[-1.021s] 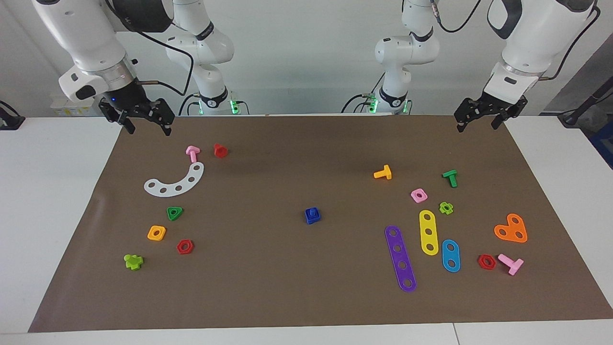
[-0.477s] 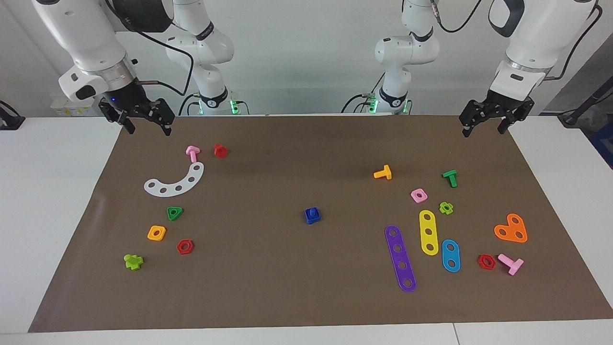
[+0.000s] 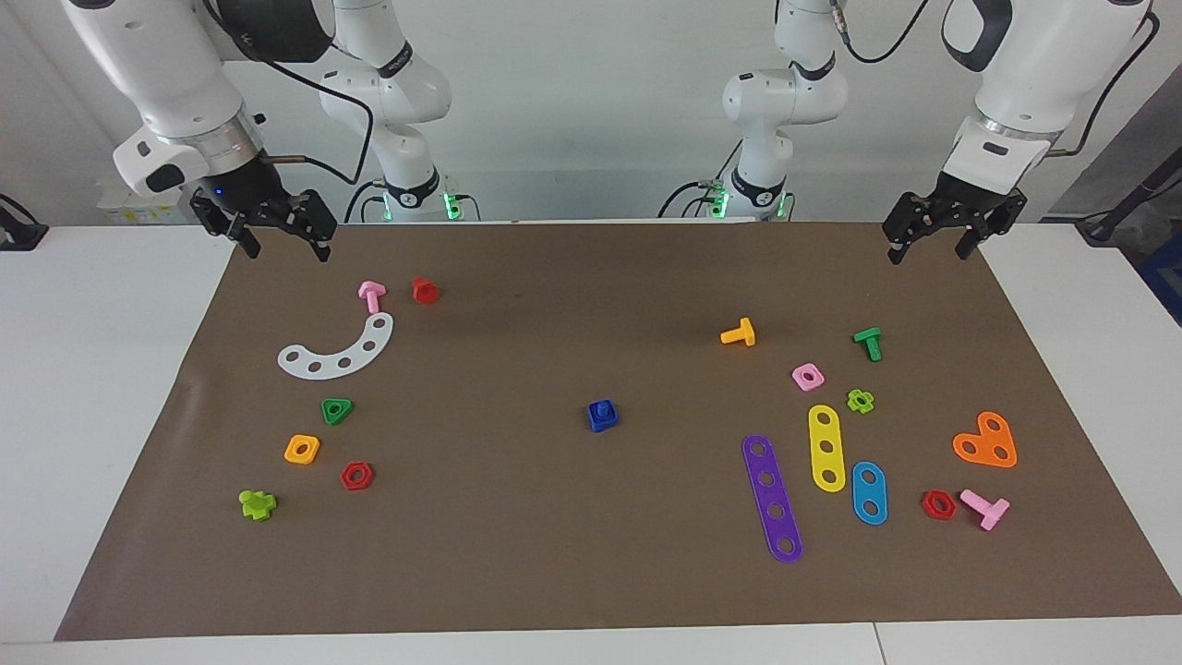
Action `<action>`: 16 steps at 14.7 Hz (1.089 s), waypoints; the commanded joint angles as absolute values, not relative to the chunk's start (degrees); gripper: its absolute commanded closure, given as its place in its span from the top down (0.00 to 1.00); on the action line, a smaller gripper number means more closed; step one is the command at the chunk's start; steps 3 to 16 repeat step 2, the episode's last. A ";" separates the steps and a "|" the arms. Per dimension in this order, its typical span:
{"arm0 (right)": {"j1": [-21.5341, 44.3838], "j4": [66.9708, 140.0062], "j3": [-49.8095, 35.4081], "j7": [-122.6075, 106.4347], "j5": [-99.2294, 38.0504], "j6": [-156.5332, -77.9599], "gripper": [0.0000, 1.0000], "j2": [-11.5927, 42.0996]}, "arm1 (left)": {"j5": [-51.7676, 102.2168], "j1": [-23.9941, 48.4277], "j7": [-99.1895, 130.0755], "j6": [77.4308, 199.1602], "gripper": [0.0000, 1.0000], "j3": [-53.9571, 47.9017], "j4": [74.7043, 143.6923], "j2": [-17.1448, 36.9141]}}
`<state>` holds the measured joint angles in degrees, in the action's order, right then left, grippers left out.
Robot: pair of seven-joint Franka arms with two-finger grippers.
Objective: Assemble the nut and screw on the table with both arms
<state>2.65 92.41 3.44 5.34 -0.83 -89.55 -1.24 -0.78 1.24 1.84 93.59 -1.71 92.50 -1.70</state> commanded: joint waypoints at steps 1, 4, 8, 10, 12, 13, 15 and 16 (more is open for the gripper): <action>2.72 94.39 3.78 4.83 -1.58 -90.44 1.00 -2.90 | 0.44 1.32 0.79 94.31 1.00 -1.23 93.96 -2.90; 2.72 94.39 3.78 4.83 -1.67 -90.44 1.00 -2.90 | 0.44 1.32 0.79 94.31 1.00 -1.14 93.96 -2.81; 2.72 94.39 3.78 4.83 -1.67 -90.44 1.00 -2.90 | 0.44 1.32 0.79 94.31 1.00 -1.14 93.96 -2.81; 2.72 94.39 3.78 4.83 -1.67 -90.44 1.00 -2.90 | 0.44 1.32 0.79 94.31 1.00 -1.14 93.96 -2.81; 2.72 94.39 3.78 4.83 -1.67 -90.44 1.00 -2.90 | 0.44 1.32 0.79 94.31 1.00 -1.14 93.96 -2.81; 2.72 94.39 3.78 4.83 -1.67 -90.44 1.00 -2.90 | 0.44 1.32 0.79 94.31 1.00 -1.14 93.96 -2.81; 2.72 94.39 3.78 4.83 -1.67 -90.44 1.00 -2.90 | 0.44 1.32 0.79 94.31 1.00 -1.14 93.96 -2.81; 2.72 94.39 3.78 4.83 -1.67 -90.44 1.00 -2.90 | 0.44 1.32 0.79 94.31 1.00 -1.14 93.96 -2.81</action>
